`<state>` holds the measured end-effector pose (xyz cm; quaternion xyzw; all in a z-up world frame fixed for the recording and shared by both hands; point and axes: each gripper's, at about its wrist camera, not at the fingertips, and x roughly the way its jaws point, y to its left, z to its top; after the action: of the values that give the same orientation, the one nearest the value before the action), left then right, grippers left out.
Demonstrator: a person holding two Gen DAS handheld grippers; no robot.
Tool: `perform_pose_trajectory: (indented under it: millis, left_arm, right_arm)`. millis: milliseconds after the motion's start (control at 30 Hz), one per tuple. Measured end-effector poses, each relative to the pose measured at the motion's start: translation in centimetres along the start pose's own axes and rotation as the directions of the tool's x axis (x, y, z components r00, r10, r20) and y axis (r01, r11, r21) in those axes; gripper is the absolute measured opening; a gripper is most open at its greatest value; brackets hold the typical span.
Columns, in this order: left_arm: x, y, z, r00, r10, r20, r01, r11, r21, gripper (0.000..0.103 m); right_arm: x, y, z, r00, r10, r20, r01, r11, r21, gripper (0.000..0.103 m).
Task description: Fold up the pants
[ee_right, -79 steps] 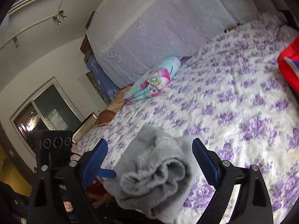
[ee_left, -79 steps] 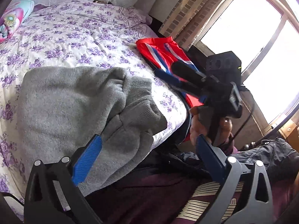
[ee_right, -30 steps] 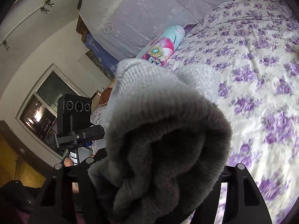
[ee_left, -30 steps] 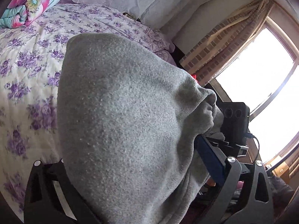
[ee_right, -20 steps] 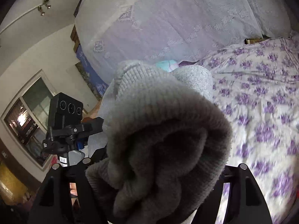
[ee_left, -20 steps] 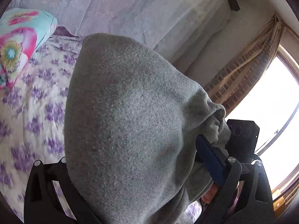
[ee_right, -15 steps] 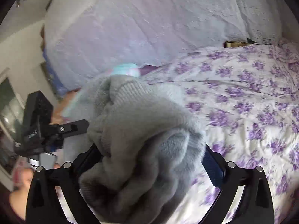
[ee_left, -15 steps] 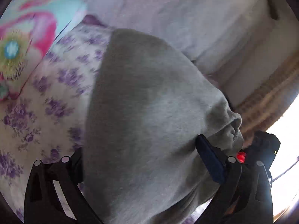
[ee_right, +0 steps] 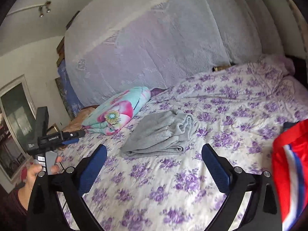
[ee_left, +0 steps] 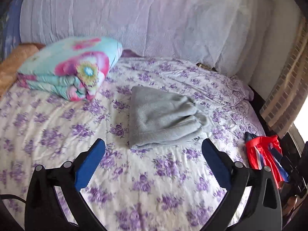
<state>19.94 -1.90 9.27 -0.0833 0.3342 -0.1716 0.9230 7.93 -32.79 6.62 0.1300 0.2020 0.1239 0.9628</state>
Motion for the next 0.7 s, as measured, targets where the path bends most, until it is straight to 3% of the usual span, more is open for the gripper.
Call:
perform_pose_trajectory:
  millis: [133,300,433,567,633,700]
  left_arm:
    - [-10.7,-3.3,-1.3,0.991,-0.109,0.08,0.107,0.994,0.021,0.098]
    - [-17.5,-6.6,-6.6,0.987,-0.12,0.106,0.109,0.989,0.101,0.098]
    - [-14.9,-6.6,-13.2,0.998,-0.041,0.047,0.036,0.994,0.101,0.098]
    - [-10.3,-5.3,-19.3,0.98,0.189,0.07,-0.197,0.969,0.15,0.098]
    - [-8.5,-4.6,-21.4,0.978,0.206,0.02,-0.207,0.966,0.153,0.098]
    - [-7.4,-4.0,-22.9,0.972,0.234,-0.009,-0.23,0.962,0.147,0.098]
  right_arm:
    - [-9.9,4.4,0.5,0.999,0.027,0.041,-0.025,0.998,-0.054,0.099]
    - [-16.4,8.6,-1.9,0.998,0.019,0.055,-0.01,0.987,-0.161,0.099]
    - [-14.9,8.0,-7.8,0.99,-0.138,0.037,0.141,0.983,-0.121,0.099]
    - [-9.9,5.4,-14.5,0.96,-0.278,-0.021,0.278,0.961,-0.017,0.099]
    - [-8.0,4.5,-16.7,0.94,-0.331,-0.078,0.332,0.943,-0.008,0.099]
    - [-7.8,4.5,-17.8,0.926,-0.371,-0.072,0.371,0.929,-0.02,0.099]
